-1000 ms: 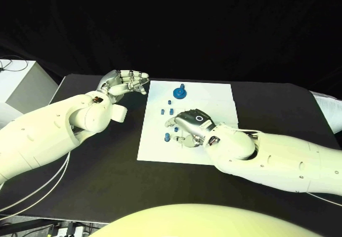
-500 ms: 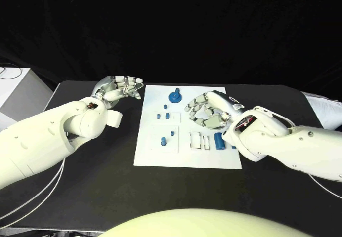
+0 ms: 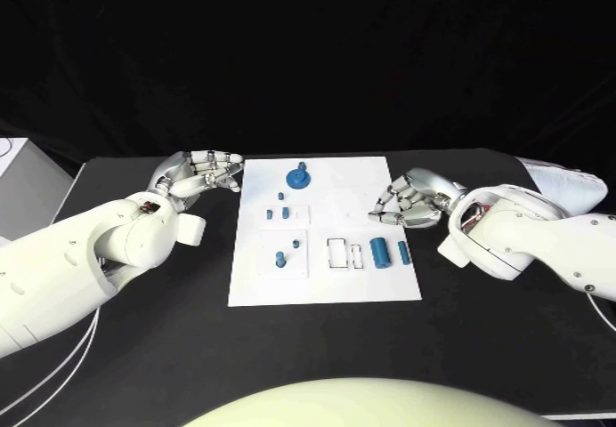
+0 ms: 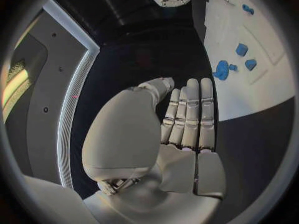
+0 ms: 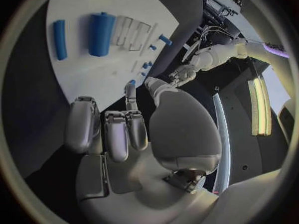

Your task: Assemble the parts on the task board

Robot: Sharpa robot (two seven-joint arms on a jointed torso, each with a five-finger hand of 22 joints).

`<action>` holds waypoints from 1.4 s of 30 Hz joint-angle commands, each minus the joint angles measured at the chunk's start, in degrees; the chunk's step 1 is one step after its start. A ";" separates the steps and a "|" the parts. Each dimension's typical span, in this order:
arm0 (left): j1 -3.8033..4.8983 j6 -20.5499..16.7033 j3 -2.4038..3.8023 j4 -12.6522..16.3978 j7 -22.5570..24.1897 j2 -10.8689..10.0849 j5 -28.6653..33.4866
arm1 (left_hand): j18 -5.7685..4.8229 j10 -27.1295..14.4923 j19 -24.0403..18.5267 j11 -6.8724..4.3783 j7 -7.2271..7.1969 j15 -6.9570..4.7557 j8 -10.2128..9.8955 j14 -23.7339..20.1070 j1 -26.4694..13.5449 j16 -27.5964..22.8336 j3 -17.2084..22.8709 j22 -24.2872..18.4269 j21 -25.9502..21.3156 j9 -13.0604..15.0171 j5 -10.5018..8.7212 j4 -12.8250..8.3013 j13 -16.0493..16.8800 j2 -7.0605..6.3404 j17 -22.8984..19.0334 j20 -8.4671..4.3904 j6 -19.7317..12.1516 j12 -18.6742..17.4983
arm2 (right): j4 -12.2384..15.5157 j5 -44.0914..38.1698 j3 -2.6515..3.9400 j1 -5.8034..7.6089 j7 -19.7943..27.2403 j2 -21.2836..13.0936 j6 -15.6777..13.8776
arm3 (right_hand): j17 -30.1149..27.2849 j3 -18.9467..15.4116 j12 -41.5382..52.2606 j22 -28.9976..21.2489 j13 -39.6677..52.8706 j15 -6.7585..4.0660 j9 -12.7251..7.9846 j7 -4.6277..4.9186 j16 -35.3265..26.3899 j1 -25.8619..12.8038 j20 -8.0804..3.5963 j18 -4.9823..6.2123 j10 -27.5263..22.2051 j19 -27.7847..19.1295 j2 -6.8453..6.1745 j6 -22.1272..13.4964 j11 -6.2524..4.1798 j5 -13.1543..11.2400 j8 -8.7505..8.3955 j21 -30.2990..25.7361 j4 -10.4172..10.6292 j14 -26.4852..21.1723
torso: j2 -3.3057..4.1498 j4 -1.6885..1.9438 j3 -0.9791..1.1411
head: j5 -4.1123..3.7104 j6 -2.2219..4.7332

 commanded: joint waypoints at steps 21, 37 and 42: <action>-0.84 1.15 0.05 1.57 0.79 -0.57 0.75 | 0.72 -0.14 0.03 -0.12 -0.02 0.25 0.19 -0.09 -0.01 -0.29 -0.41 -0.13 -0.38 -0.09 0.22 0.23 -0.06 0.06 0.09 0.30 -0.34 0.23 | 3.00 -6.58 -0.83 -0.73 -24.33 -1.20 9.94 | 12.11 -16.32 1.43 4.22 12.87 -1.46 7.98 -1.87 1.81 -6.68 -1.21 -1.85 4.53 3.37 3.83 -0.07 -1.53 1.61 5.59 4.64 0.39 5.39 | -0.19 -0.33 -0.07 | -0.77 -0.59; -0.85 1.20 0.05 1.72 0.63 -0.83 0.75 | 0.72 -0.14 0.03 -0.12 -0.02 0.25 0.19 -0.09 -0.01 -0.29 -0.41 -0.13 -0.38 -0.09 0.22 0.23 -0.06 0.06 0.09 0.30 -0.34 0.23 | 2.06 -7.51 -1.22 -0.86 -25.99 1.74 11.69 | 12.81 -19.09 1.32 4.98 12.84 -1.65 9.77 -2.16 2.07 -7.09 -1.35 -2.02 4.51 3.48 4.48 -0.03 -1.77 1.37 6.58 5.52 0.42 5.53 | -0.14 -0.27 -0.09 | -0.75 -1.05; -0.85 1.21 0.05 1.75 0.58 -0.90 0.75 | 0.73 -0.21 0.03 -0.12 -0.04 0.26 0.23 -0.09 -0.08 -0.27 -0.43 -0.17 -0.45 -0.10 0.23 0.32 -0.09 0.07 0.12 0.32 -0.33 0.26 | 1.34 -7.78 -1.38 -1.01 -26.13 2.95 11.90 | 12.85 -19.16 1.23 4.97 12.75 -1.65 9.84 -2.17 2.09 -7.10 -1.36 -2.02 4.45 3.48 4.52 -0.03 -1.77 1.36 6.61 5.50 0.42 5.53 | -0.11 -0.29 -0.04 | -0.74 -1.09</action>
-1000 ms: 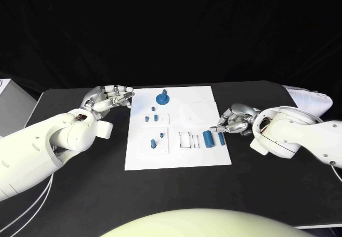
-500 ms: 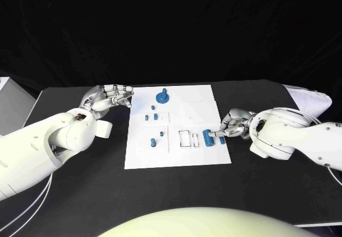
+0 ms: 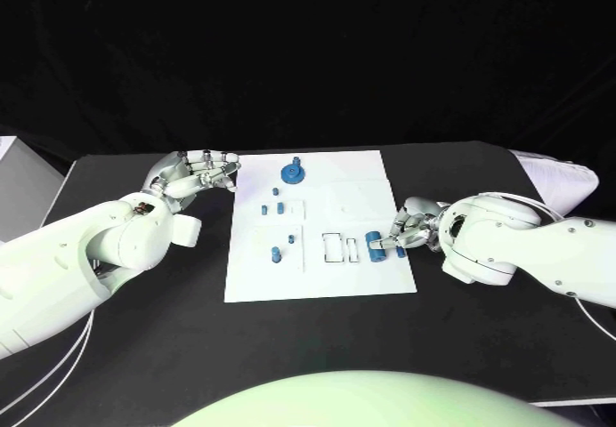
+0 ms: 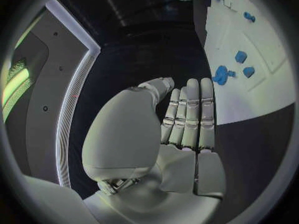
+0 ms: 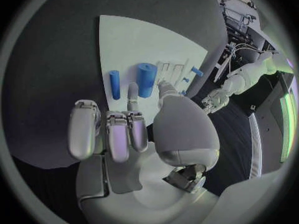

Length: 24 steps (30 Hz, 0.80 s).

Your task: Assemble the parts on the task board

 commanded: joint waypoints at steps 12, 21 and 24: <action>-0.06 1.04 0.04 0.25 0.39 -0.09 0.33 | 0.73 -0.21 0.02 -0.12 -0.04 0.26 0.23 -0.09 -0.08 -0.27 -0.27 -0.05 -0.19 -0.06 0.23 0.16 -0.05 0.07 0.09 0.33 -0.34 0.26 | -2.46 -1.96 -0.37 -0.75 -1.21 3.84 1.85 | 12.90 -0.34 0.07 4.63 12.73 -0.44 0.22 -0.47 0.21 -0.01 -0.37 -1.16 4.44 3.31 0.60 -0.14 -0.35 -0.26 0.40 0.44 -0.05 5.54 | 0.02 0.02 -0.03 | 0.28 -0.34; -0.06 1.05 0.04 0.24 0.24 -0.21 0.33 | 0.74 -0.27 0.03 -0.12 -0.04 0.26 0.26 -0.10 -0.11 -0.26 -0.27 -0.09 -0.26 -0.07 0.25 0.22 -0.07 0.08 0.11 0.34 -0.35 0.29 | -3.82 -3.21 -0.49 -1.25 -1.48 5.04 1.96 | 12.96 -0.20 0.01 4.79 12.74 -0.49 1.21 -0.51 0.23 1.19 -0.42 -1.18 4.43 3.28 1.94 -0.66 -0.40 0.99 0.60 0.52 -0.15 5.55 | -0.02 -0.01 -0.03 | 0.49 -0.51; -0.06 1.06 0.04 0.24 0.20 -0.23 0.33 | 0.75 -0.28 0.04 -0.13 -0.05 0.25 0.26 -0.11 -0.08 -0.26 -0.26 -0.10 -0.27 -0.07 0.26 0.21 -0.08 0.10 0.12 0.33 -0.37 0.30 | -4.06 -3.46 -0.51 -1.33 -1.52 5.20 1.90 | 12.94 0.27 -0.01 4.93 12.76 -0.49 1.85 -0.50 0.22 2.51 -0.44 -1.19 4.44 3.26 2.56 -1.09 -0.40 3.31 0.57 0.59 -0.21 5.54 | -0.03 -0.05 -0.05 | 0.56 -0.54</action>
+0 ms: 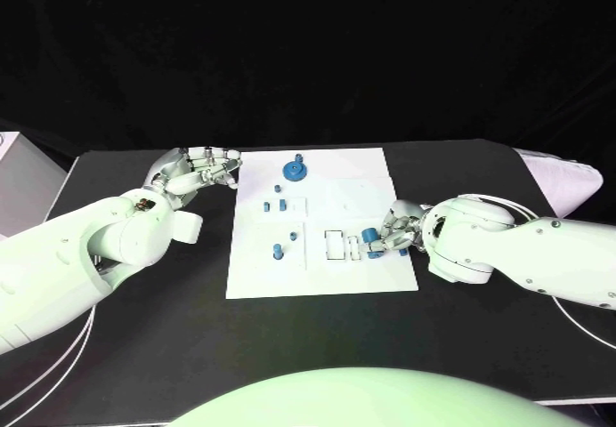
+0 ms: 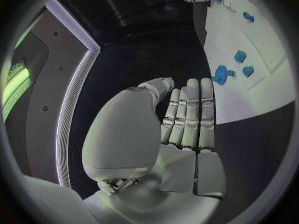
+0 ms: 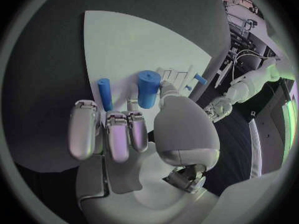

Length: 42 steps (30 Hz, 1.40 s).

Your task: Assemble the parts on the task board

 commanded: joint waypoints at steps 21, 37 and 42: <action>-0.05 1.16 0.04 0.00 -0.03 0.02 0.29 | 0.76 -0.30 0.07 -0.14 -0.05 0.22 0.26 -0.12 0.04 -0.26 -0.19 -0.07 -0.30 -0.09 0.29 0.16 -0.10 0.13 0.07 0.32 -0.41 0.34 | 1.91 6.21 -0.04 0.59 0.58 -1.54 -4.25 | 12.92 6.43 -0.08 5.43 12.95 -0.55 1.68 0.11 0.19 4.73 -0.50 -0.70 4.46 3.19 -1.21 -0.79 -0.45 16.26 -1.52 0.34 -0.26 5.53 | -0.04 -0.12 -0.03 | 0.23 0.19; -0.04 1.13 0.04 0.01 -0.08 0.06 0.29 | 0.76 -0.30 0.07 -0.14 -0.05 0.22 0.26 -0.12 0.04 -0.26 -0.19 -0.07 -0.30 -0.09 0.29 0.16 -0.10 0.13 0.07 0.32 -0.41 0.34 | 4.97 13.37 0.16 2.73 1.06 -2.50 -5.73 | 12.86 7.11 -0.14 5.49 12.92 -0.54 1.75 0.13 0.17 4.46 -0.50 -0.71 4.43 3.20 -1.50 -0.74 -0.43 16.98 -1.67 0.37 -0.25 5.51 | -0.03 -0.05 -0.10 | 0.22 0.24; -0.04 1.15 0.04 0.06 -0.09 0.05 0.29 | 0.76 -0.30 0.07 -0.14 -0.05 0.22 0.26 -0.12 0.04 -0.26 -0.19 -0.07 -0.30 -0.09 0.29 0.16 -0.10 0.13 0.07 0.32 -0.41 0.34 | 5.00 13.74 0.16 2.83 1.11 -1.29 -5.62 | 12.91 7.19 -0.20 5.53 12.87 -0.53 1.76 0.15 0.19 4.36 -0.50 -0.73 4.39 3.21 -1.57 -0.72 -0.42 17.06 -1.70 0.43 -0.23 5.53 | 0.01 -0.08 -0.11 | 0.42 0.23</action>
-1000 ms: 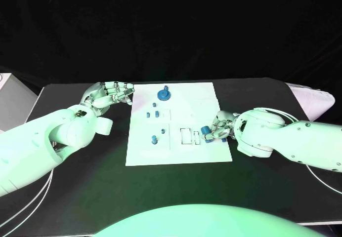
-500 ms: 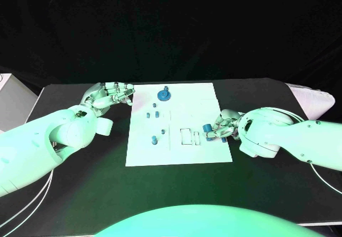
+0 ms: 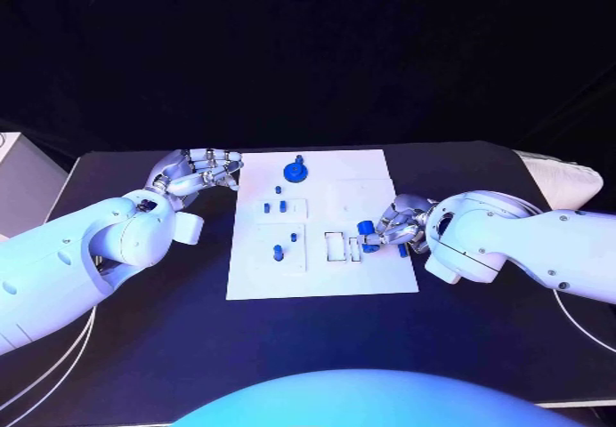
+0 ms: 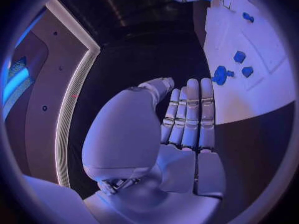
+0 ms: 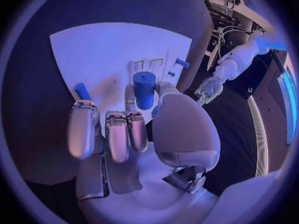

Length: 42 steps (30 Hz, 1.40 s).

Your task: Assemble the parts on the task board

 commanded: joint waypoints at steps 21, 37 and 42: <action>-0.04 1.17 0.04 0.39 0.20 0.22 0.25 | 0.77 -0.30 0.06 -0.14 -0.05 0.22 0.26 -0.12 0.04 -0.26 -0.19 -0.08 -0.32 -0.10 0.29 0.16 -0.04 0.13 0.10 0.32 -0.41 0.34 | -3.12 -3.47 -0.27 -0.31 0.48 7.80 -0.33 | 12.91 2.59 -0.44 5.55 12.69 -0.52 0.19 -0.20 0.18 0.35 -0.28 -0.36 4.26 3.41 -0.18 0.50 -0.40 0.32 0.03 0.47 -1.94 5.52 | 0.11 0.04 0.02 | 0.11 -0.14; -0.04 1.20 0.04 0.44 0.13 0.05 0.21 | 0.77 -0.39 0.15 -0.12 -0.03 0.22 0.33 -0.13 0.15 -0.24 -0.15 -0.11 -0.36 -0.13 0.32 0.15 -0.11 0.13 0.16 0.31 -0.46 0.46 | -4.15 -3.76 -0.74 -0.67 -0.40 8.52 2.00 | 13.03 3.28 -0.83 5.69 12.40 -0.45 0.33 -0.13 0.23 -0.31 -0.23 -0.39 4.02 3.41 -0.53 0.51 -0.32 -0.75 -0.15 0.59 -1.97 5.54 | 0.07 -0.07 0.06 | 0.40 -0.46; -0.04 1.21 0.04 0.47 0.10 0.01 0.20 | 0.77 -0.39 0.15 -0.12 -0.03 0.22 0.33 -0.13 0.15 -0.24 -0.15 -0.11 -0.36 -0.13 0.32 0.15 -0.11 0.13 0.16 0.31 -0.46 0.46 | -4.12 -3.79 -0.79 -0.70 -0.53 8.53 2.36 | 13.01 3.38 -0.88 5.70 12.37 -0.44 0.35 -0.12 0.22 -0.39 -0.22 -0.39 3.99 3.41 -0.56 0.53 -0.31 -0.91 -0.16 0.59 -1.97 5.54 | 0.05 0.02 0.02 | 0.38 -0.49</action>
